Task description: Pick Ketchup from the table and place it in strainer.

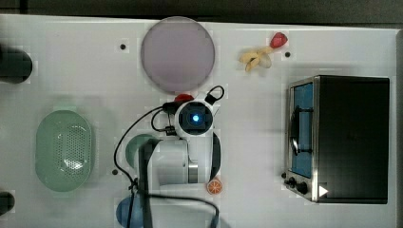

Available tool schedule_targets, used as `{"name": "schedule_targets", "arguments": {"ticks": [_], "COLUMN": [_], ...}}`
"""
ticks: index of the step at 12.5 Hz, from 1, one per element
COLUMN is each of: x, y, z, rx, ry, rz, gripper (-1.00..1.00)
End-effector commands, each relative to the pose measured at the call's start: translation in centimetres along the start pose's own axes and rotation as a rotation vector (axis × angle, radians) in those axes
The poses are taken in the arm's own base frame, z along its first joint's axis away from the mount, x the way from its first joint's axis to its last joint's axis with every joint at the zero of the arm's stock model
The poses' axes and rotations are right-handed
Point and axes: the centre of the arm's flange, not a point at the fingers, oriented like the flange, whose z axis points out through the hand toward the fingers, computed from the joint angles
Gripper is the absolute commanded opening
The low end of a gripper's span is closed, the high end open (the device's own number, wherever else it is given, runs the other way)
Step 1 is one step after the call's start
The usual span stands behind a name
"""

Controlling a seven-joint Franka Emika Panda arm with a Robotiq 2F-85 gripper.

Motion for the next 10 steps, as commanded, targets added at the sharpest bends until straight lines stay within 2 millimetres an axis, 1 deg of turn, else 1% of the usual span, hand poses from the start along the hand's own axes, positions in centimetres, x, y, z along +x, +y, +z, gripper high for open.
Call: {"name": "schedule_targets", "arguments": {"ticks": [1,2,3,5,6,7,10], "x": [1.8,1.7,1.4,0.9,0.8,0.7,-0.4], "y": [-2.6,-3.5,-4.7,-8.0,-10.1,-12.4,-19.3], "z": [-9.8,-12.3,-14.3,-17.1,-17.9,-18.3,-17.6], "rx": [-0.034,-0.041,-0.047,-0.06,-0.064,-0.066,-0.068], "ry": [0.072,0.068,0.057,0.056,0.065,0.069,0.067], "rz": [-0.051,-0.036,-0.018,0.032,0.06,0.092,0.189], "gripper": [0.25,0.25,0.25,0.25,0.25,0.25,0.25]}}
